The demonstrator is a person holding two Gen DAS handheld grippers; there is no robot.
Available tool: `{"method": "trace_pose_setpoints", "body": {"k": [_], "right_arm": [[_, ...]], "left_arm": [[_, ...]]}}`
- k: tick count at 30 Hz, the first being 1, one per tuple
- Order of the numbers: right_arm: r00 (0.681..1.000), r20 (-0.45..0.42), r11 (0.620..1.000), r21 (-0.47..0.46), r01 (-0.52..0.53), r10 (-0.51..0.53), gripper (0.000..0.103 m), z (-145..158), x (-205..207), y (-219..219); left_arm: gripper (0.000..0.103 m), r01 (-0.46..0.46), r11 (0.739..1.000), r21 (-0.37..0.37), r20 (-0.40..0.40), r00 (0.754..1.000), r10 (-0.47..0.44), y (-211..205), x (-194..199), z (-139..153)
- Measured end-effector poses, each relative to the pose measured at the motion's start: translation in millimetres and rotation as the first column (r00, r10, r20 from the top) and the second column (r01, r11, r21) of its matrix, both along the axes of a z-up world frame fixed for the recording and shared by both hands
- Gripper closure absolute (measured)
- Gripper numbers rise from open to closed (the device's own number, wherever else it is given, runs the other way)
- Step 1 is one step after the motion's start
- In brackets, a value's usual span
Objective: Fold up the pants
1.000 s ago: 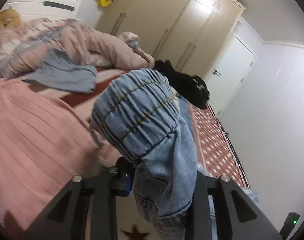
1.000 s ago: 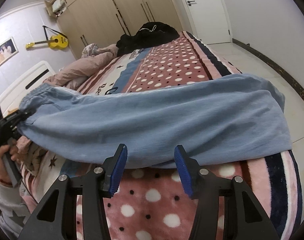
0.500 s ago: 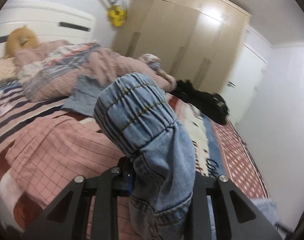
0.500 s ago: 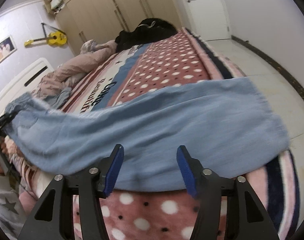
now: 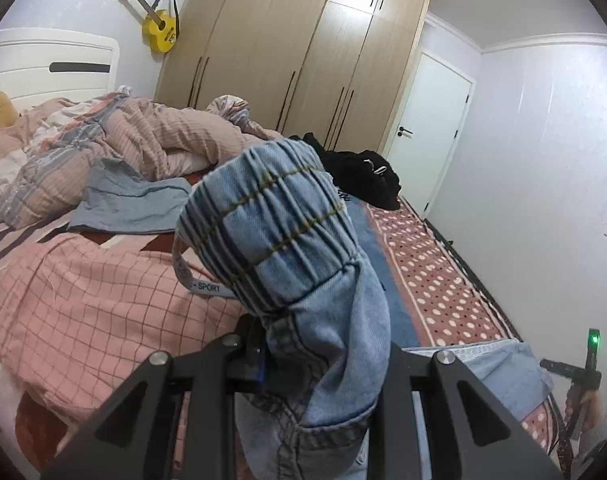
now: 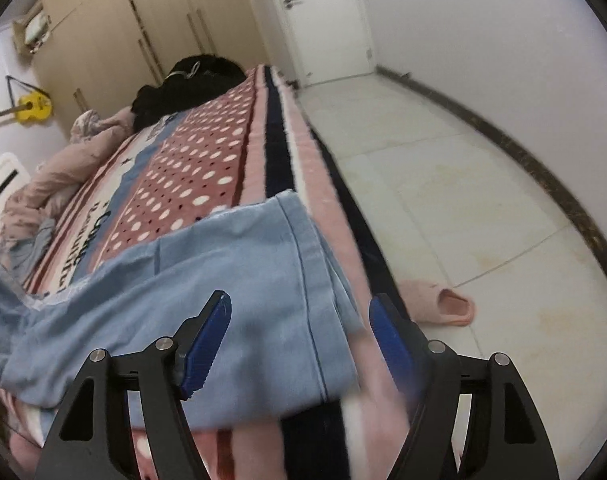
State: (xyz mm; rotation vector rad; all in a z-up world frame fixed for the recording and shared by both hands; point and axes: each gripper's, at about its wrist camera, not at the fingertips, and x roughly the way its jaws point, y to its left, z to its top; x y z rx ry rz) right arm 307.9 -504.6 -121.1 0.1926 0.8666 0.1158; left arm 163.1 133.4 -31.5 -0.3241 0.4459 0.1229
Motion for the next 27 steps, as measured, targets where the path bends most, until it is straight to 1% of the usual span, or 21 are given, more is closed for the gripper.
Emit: {"method": "trace_pose_setpoints", "body": {"k": [2,3,4,7,8,9,10,12,13,14,15,19,21,22,24,25,26,27], "right_arm": [[0.999,0.004,0.997,-0.076,-0.032,0.032,0.035,-2,22,9],[0.999,-0.001,0.995,-0.089,-0.044,0.044,0.035,-4,31,12],[0.999,-0.006,0.995,-0.088,-0.051,0.050,0.035,-6,39,12],[0.998,-0.019,0.997,-0.036,-0.061,0.061,0.035,-13,66,10],[0.997,-0.018,0.997,-0.022,-0.073,0.072,0.037,-14,71,10],[0.995,-0.009,0.995,-0.008,-0.096,0.096,0.044,-13,74,12],[0.994,-0.008,0.994,-0.008,-0.113,0.113,0.049,-12,75,15],[0.992,-0.005,0.992,-0.036,-0.125,0.125,0.067,-11,75,23],[0.992,0.000,0.990,-0.057,-0.128,0.129,0.073,-10,75,27],[0.992,0.006,0.989,-0.078,-0.127,0.128,0.095,-9,75,30],[0.992,0.008,0.989,-0.083,-0.121,0.122,0.099,-8,73,32],[0.993,0.059,0.993,-0.071,-0.099,0.103,0.100,2,67,31],[0.993,0.056,0.993,-0.062,-0.097,0.100,0.100,5,65,28],[0.993,0.038,0.992,-0.061,-0.108,0.110,0.099,5,67,28],[0.991,-0.038,0.991,-0.053,-0.127,0.125,0.091,0,74,27],[0.989,-0.064,0.990,-0.041,-0.135,0.132,0.085,-3,77,27],[0.987,-0.082,0.989,-0.037,-0.141,0.137,0.071,-6,77,26],[0.986,-0.090,0.989,-0.046,-0.142,0.138,0.064,-8,78,25]], "left_arm": [[0.082,0.001,1.000,0.001,-0.006,1.000,-0.001,0,0,-2],[0.082,0.001,1.000,-0.001,-0.007,1.000,-0.001,-1,0,-3],[0.082,-0.001,1.000,-0.001,-0.008,1.000,0.001,0,0,-3],[0.082,-0.008,1.000,0.002,-0.012,1.000,0.008,2,-1,-4],[0.082,-0.006,1.000,-0.001,-0.013,1.000,0.006,3,0,-5],[0.082,-0.004,1.000,-0.002,-0.014,1.000,0.004,2,-1,-4],[0.082,-0.004,1.000,-0.003,-0.014,1.000,0.004,4,0,-5],[0.082,-0.006,1.000,-0.008,-0.011,1.000,0.006,5,0,-5],[0.082,-0.005,1.000,-0.009,-0.010,1.000,0.005,4,0,-4],[0.082,-0.006,1.000,-0.011,-0.008,1.000,0.006,4,0,-5],[0.082,-0.007,1.000,-0.010,-0.007,1.000,0.007,2,-1,-4],[0.082,-0.006,1.000,-0.008,-0.006,1.000,0.006,2,-1,-5],[0.082,-0.008,1.000,-0.011,-0.007,1.000,0.008,3,-1,-5],[0.082,-0.009,1.000,-0.012,-0.006,1.000,0.009,3,-1,-6],[0.082,-0.009,1.000,-0.013,-0.005,1.000,0.008,2,-1,-6],[0.082,-0.009,1.000,-0.012,-0.005,1.000,0.009,2,-1,-6],[0.082,-0.009,1.000,-0.011,-0.006,1.000,0.009,2,-1,-6],[0.082,-0.008,1.000,-0.010,-0.007,1.000,0.008,2,-1,-6]]}}
